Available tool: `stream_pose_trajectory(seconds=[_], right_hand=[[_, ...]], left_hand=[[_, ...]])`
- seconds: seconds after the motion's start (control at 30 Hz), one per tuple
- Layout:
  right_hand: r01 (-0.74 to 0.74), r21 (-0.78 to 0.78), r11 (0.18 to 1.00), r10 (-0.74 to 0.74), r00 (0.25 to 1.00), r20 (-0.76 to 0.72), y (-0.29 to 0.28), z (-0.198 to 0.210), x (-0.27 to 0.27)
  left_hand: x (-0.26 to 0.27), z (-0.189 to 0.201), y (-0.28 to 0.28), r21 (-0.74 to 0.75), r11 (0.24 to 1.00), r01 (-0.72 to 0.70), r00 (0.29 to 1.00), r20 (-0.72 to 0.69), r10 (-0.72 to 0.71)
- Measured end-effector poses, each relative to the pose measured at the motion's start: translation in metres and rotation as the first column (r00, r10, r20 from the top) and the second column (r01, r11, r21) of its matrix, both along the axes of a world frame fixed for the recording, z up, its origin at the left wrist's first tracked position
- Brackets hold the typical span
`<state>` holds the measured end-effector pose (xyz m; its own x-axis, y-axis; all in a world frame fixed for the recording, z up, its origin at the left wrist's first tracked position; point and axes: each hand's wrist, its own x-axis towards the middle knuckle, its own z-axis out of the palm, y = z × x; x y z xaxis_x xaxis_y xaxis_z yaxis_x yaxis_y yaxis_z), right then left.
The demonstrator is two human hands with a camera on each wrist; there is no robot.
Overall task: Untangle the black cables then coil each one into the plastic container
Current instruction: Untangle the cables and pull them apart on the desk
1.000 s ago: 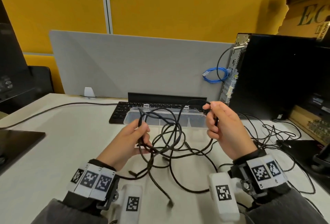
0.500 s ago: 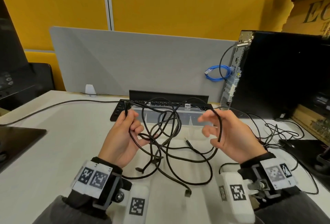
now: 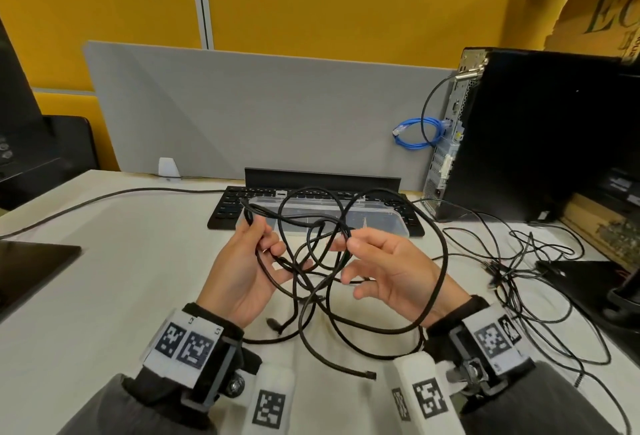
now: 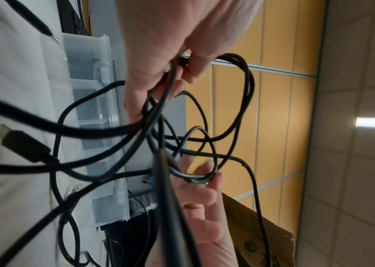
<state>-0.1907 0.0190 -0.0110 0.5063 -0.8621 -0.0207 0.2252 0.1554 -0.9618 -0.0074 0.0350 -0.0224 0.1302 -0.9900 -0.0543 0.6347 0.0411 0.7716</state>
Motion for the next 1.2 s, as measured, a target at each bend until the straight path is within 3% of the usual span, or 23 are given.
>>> stream_pose_trajectory(seconds=[0.2,0.37,0.5,0.67,0.83,0.93,1.03,1.13,1.2], right_hand=[[0.056,-0.084,0.995,-0.058,0.998,-0.02,-0.004,-0.003,-0.005],[0.149,-0.118,0.982,-0.143,0.988,0.062,-0.01,-0.001,-0.013],[0.232,-0.23,0.945,-0.221,0.973,0.07,-0.012,-0.001,-0.012],[0.301,-0.382,0.874,-0.282,0.954,0.105,-0.01,0.001,-0.008],[0.343,-0.426,0.837,-0.305,0.939,0.157,-0.011,0.004,-0.009],[0.343,-0.392,0.854,-0.32,0.939,0.125,-0.011,0.003,-0.011],[0.362,-0.257,0.896,-0.325,0.929,0.177,-0.011,0.004,-0.011],[0.32,-0.092,0.943,-0.285,0.918,0.275,-0.011,0.003,-0.009],[0.267,-0.073,0.961,-0.234,0.926,0.297,-0.01,0.0,-0.006]], left_hand=[[0.003,0.004,0.003,-0.007,0.999,0.031,0.999,0.041,-0.03],[0.005,0.005,0.005,-0.006,0.999,0.032,0.973,0.228,-0.03],[0.004,0.005,0.007,-0.018,1.0,0.025,0.944,0.33,-0.018],[0.002,0.007,0.009,-0.014,1.0,0.008,0.946,0.324,-0.003],[0.001,0.01,0.011,-0.049,0.998,0.025,0.974,0.225,-0.014],[0.003,0.011,0.011,-0.059,0.997,0.045,0.966,0.258,-0.029],[0.005,0.01,0.012,-0.08,0.992,0.095,0.891,0.452,-0.049],[0.002,0.006,0.013,-0.118,0.984,0.136,0.747,0.664,-0.024],[0.001,0.003,0.014,-0.141,0.979,0.145,0.635,0.772,0.018]])
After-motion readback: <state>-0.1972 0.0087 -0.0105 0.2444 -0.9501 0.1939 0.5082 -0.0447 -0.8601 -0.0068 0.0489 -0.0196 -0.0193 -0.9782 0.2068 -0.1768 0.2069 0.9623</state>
